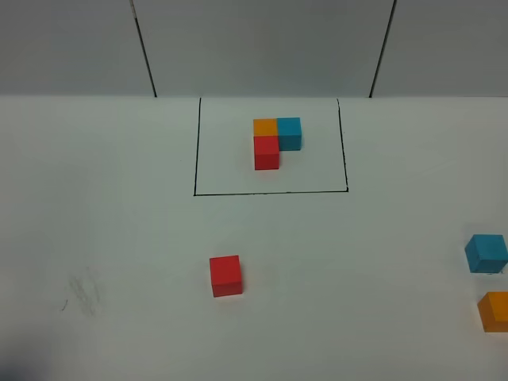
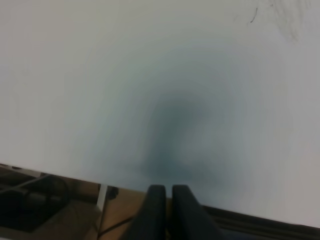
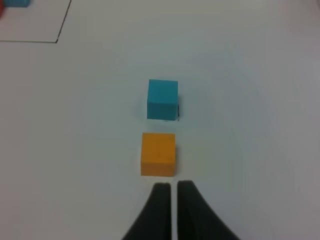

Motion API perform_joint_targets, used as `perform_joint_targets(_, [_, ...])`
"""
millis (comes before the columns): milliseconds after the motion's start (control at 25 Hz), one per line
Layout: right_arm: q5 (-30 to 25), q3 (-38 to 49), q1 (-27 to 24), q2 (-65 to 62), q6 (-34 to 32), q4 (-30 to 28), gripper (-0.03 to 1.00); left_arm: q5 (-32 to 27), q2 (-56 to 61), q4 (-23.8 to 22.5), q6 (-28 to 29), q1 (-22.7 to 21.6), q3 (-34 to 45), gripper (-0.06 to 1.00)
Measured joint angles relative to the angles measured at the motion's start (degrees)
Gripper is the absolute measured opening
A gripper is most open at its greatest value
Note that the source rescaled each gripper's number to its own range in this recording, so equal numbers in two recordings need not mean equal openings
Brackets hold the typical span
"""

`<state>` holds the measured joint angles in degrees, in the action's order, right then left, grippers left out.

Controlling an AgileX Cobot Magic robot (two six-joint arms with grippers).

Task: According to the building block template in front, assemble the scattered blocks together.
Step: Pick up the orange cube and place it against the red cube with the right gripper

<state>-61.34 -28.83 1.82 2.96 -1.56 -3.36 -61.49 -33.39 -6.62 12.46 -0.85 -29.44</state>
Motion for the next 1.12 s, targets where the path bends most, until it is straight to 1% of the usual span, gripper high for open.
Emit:
perform_joint_targets(280, [0.0, 0.0, 0.0, 0.0, 0.0, 0.0, 0.00, 0.0, 0.1, 0.0, 0.0, -0.5, 0.0, 0.00])
perform_joint_targets(400, [0.0, 0.0, 0.0, 0.0, 0.0, 0.0, 0.00, 0.0, 1.6, 0.0, 0.0, -3.2, 0.0, 0.00])
perform_joint_targets(600, [0.0, 0.0, 0.0, 0.0, 0.0, 0.0, 0.00, -0.1, 8.4, 0.0, 0.0, -6.6, 0.0, 0.00])
perform_joint_targets(760, [0.0, 0.0, 0.0, 0.0, 0.0, 0.0, 0.00, -0.1, 13.2, 0.0, 0.0, -7.0, 0.0, 0.00])
perform_joint_targets(1120, [0.0, 0.0, 0.0, 0.0, 0.0, 0.0, 0.00, -0.2, 19.5, 0.6, -0.7, -7.1, 0.0, 0.00])
